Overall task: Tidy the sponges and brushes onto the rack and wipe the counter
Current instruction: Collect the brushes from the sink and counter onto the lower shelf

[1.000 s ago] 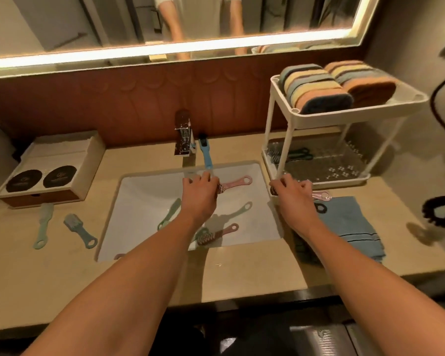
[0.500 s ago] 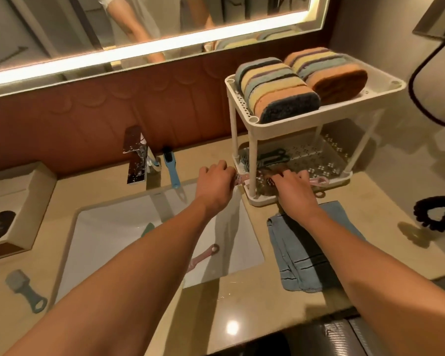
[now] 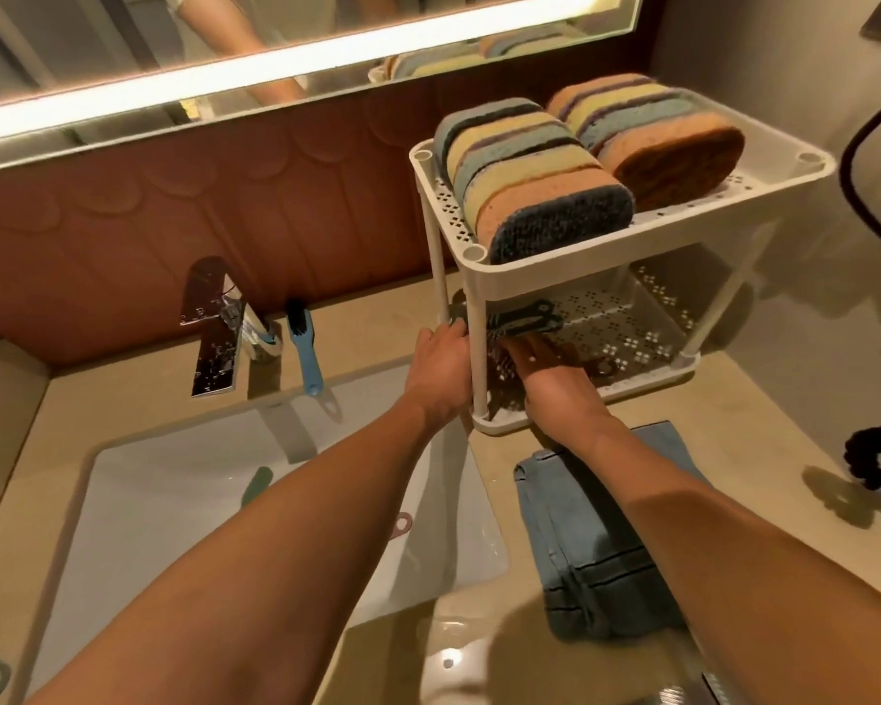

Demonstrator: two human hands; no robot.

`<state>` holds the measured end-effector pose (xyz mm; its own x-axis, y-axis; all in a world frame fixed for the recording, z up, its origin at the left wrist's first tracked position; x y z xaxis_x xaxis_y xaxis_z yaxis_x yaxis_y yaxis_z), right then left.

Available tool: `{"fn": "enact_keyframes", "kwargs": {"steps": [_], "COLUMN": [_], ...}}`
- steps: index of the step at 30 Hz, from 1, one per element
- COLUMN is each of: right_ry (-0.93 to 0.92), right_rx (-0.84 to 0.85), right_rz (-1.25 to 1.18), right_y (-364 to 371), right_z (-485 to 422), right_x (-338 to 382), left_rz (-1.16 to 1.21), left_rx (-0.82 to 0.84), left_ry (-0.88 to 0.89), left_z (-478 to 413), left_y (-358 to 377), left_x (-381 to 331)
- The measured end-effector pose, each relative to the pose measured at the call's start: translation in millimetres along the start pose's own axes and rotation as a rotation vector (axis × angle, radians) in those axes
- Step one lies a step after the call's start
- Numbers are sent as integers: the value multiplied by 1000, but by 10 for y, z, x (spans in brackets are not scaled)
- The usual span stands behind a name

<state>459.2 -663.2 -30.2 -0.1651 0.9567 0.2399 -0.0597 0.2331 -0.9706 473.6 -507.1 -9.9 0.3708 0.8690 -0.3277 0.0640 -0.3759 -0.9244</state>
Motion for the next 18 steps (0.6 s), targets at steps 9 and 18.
{"fn": "enact_keyframes", "kwargs": {"steps": [9, 18], "right_ry": [21, 217], "right_rx": [-46, -123], "right_rz": [-147, -5], "right_y": [182, 258], "right_z": [-34, 52], "right_x": [-47, 12], "left_rz": [90, -47], "left_rx": [2, -18], "left_ry": [-46, 21], "left_z": [85, 242], "left_y": [148, 198], "left_x": [12, 60]}}
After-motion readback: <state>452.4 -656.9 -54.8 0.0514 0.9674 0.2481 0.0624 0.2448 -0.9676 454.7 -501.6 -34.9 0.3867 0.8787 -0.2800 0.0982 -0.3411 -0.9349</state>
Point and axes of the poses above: each hand's wrist, its own z-axis away from the middle knuckle, its own y-axis out of the palm, x = y × z, the point moved 1 cm from there along -z, towards the middle knuckle, and after that the axes turned 6 degrees about y, right-handed, at the moved point
